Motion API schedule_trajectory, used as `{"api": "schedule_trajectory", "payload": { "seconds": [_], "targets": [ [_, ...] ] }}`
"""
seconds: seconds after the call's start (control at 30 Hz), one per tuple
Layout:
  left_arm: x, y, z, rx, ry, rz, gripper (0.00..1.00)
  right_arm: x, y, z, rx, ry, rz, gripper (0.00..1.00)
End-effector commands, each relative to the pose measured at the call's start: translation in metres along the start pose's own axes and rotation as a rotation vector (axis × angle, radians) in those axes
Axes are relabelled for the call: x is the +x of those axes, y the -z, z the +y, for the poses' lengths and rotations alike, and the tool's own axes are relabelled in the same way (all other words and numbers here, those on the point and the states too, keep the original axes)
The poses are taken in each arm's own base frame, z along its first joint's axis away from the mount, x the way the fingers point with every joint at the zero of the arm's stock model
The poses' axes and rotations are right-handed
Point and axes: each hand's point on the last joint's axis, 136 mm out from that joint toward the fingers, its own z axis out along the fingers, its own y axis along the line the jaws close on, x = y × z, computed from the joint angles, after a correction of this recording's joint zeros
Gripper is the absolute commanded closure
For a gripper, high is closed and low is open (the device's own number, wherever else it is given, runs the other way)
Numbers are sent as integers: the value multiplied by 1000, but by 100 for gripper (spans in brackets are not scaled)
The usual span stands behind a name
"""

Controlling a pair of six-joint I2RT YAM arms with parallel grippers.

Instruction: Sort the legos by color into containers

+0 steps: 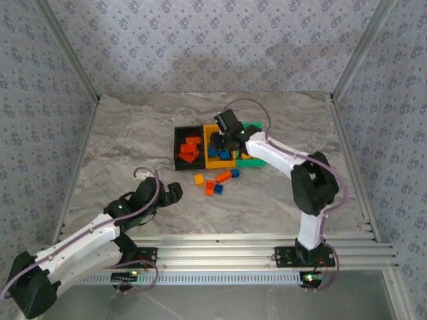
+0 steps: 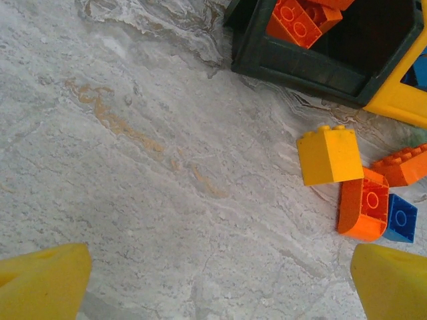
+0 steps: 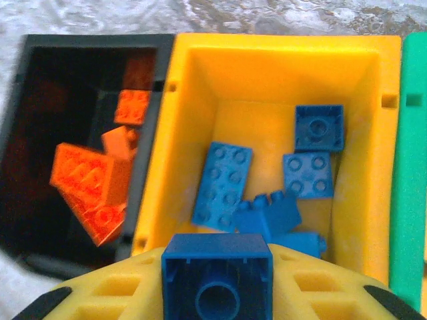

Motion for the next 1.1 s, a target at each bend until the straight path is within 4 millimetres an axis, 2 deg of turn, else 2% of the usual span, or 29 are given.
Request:
{"api": "schedule_trajectory", "payload": {
  "seconds": [0.0,0.07,0.13,0.23,0.33,0.53,0.67,0.8,0.9,1.07],
  "targets": [
    [-1,0,-3,17,21,-3,0,-11,-11,-9,46,-47,3,59],
    [-1,-1,-2,16,21,-1,1,-19,-15,-8,42,-55,-4,48],
    [0,-1,-3,17,19,1,1,-31,-11,-5,27,-62,-30,37],
    [-2,0,-4,20,16,-3,1,-46,6,2,0,-68,-83,32],
    [-8,2,-11,37,-10,-11,1,-46,30,7,-37,-84,-124,31],
    [-24,-1,-46,85,-122,4,1,-7,62,4,-115,-128,-154,30],
    [-26,-21,-75,113,-193,48,1,35,69,-11,-110,-142,-111,30],
    [-18,-47,-100,118,-261,86,5,59,76,-28,-78,-146,-94,29],
    [-11,-67,-107,117,-263,112,9,69,81,-40,-53,-152,-93,29],
    [-3,-96,-103,66,-260,144,16,75,90,-52,-43,-165,-111,28]
  ]
}}
